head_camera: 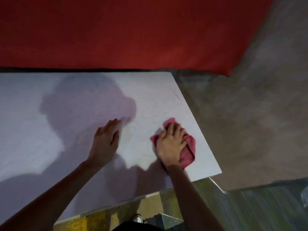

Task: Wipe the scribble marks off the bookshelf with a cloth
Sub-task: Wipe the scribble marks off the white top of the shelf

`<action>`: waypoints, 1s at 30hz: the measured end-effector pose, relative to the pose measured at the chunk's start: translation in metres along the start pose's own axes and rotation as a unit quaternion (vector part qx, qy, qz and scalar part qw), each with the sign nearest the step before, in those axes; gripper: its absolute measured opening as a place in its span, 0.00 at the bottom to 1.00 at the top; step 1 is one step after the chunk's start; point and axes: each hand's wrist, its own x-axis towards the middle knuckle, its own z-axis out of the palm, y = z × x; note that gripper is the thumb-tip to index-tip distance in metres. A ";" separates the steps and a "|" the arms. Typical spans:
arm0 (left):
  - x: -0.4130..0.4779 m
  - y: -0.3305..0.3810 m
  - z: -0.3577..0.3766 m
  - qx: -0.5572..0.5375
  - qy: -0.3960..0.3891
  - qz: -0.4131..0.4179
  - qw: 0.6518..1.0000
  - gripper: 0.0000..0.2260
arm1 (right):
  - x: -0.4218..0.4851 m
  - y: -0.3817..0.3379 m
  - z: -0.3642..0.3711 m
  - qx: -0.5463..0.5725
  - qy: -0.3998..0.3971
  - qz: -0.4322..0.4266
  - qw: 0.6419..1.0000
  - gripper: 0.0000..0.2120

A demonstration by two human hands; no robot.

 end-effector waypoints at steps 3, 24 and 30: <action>0.001 0.027 0.009 -0.043 0.016 -0.041 0.998 0.26 | -0.023 -0.050 0.005 0.193 -0.140 -0.113 0.965 0.25; 0.204 -0.093 -0.001 0.229 -0.056 -0.245 0.941 0.27 | 0.099 -0.016 0.008 -0.175 -0.096 -0.143 0.969 0.29; 0.127 -0.045 0.009 0.223 -0.079 -0.137 0.962 0.28 | 0.101 -0.018 0.007 -0.172 -0.097 -0.142 0.970 0.29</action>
